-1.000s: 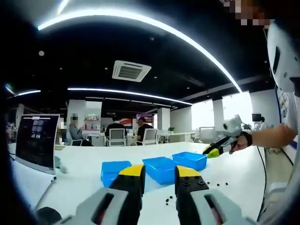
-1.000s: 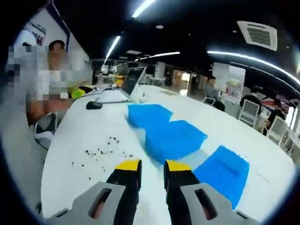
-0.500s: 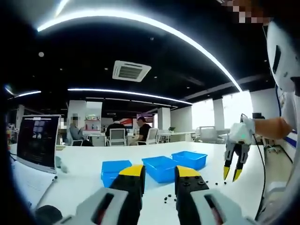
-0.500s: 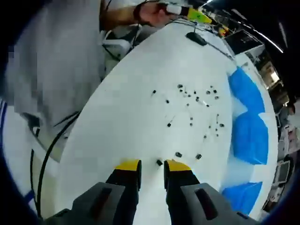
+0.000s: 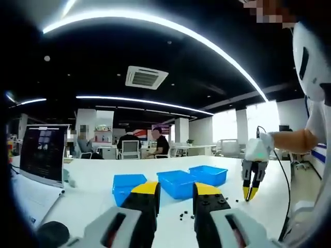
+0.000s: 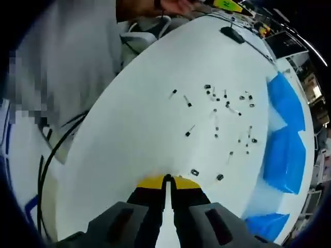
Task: Pick up the resistors one by one and place each resistor into its matching bin, sorting the parts by color and model until every resistor is separated into the correct bin for its type
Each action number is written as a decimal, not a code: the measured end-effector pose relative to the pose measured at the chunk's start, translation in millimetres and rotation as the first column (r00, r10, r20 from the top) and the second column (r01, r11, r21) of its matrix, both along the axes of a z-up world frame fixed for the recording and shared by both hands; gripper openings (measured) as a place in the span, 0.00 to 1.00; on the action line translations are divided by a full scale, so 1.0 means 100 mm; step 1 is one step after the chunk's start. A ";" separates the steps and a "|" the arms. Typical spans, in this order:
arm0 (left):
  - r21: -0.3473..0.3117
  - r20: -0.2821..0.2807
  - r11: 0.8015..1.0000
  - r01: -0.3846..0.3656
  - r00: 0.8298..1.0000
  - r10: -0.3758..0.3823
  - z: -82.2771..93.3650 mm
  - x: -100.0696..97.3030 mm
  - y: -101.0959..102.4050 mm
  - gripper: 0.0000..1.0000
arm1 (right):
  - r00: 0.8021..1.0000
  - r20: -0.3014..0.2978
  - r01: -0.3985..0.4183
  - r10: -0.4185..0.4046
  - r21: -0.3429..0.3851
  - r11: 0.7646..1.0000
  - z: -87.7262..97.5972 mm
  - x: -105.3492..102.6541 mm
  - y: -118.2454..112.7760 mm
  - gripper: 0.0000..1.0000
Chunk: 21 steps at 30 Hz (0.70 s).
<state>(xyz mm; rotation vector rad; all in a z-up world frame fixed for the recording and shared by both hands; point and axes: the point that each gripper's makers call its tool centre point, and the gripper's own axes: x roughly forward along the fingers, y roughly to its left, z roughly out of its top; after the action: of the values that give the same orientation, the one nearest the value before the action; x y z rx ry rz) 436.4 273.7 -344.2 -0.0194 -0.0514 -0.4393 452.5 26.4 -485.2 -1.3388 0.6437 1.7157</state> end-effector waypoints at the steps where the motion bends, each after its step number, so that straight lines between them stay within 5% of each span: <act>1: 0.000 0.000 1.000 -0.001 1.000 0.001 0.00 0.00 0.00 0.27 | 1.000 -0.015 0.018 -0.017 0.016 1.000 0.01 -0.01 0.02 0.06; 7: 0.004 -0.004 1.000 -0.001 1.000 0.001 0.00 0.02 0.00 0.27 | 0.997 -0.042 0.065 -0.060 0.121 0.991 0.11 -0.01 0.11 0.06; 13: 0.008 -0.003 1.000 0.015 1.000 -0.015 0.01 0.05 -0.05 0.27 | 0.982 -0.125 0.172 -0.142 0.281 0.944 0.24 -0.02 0.21 0.06; 16: 0.008 0.000 1.000 0.021 1.000 -0.021 0.03 0.06 -0.08 0.27 | 0.961 -0.206 0.251 -0.183 0.381 0.890 0.35 -0.04 0.30 0.06; 21: 0.012 0.002 0.999 0.031 1.000 -0.031 0.05 0.06 -0.13 0.27 | 0.903 -0.349 0.411 -0.251 0.531 0.741 0.54 0.04 0.42 0.06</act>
<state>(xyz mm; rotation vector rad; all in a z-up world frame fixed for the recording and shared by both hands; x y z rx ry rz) 442.8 260.5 -338.8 -0.0078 -0.0510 -0.4707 457.0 68.2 -430.9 -0.5191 0.3944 1.6070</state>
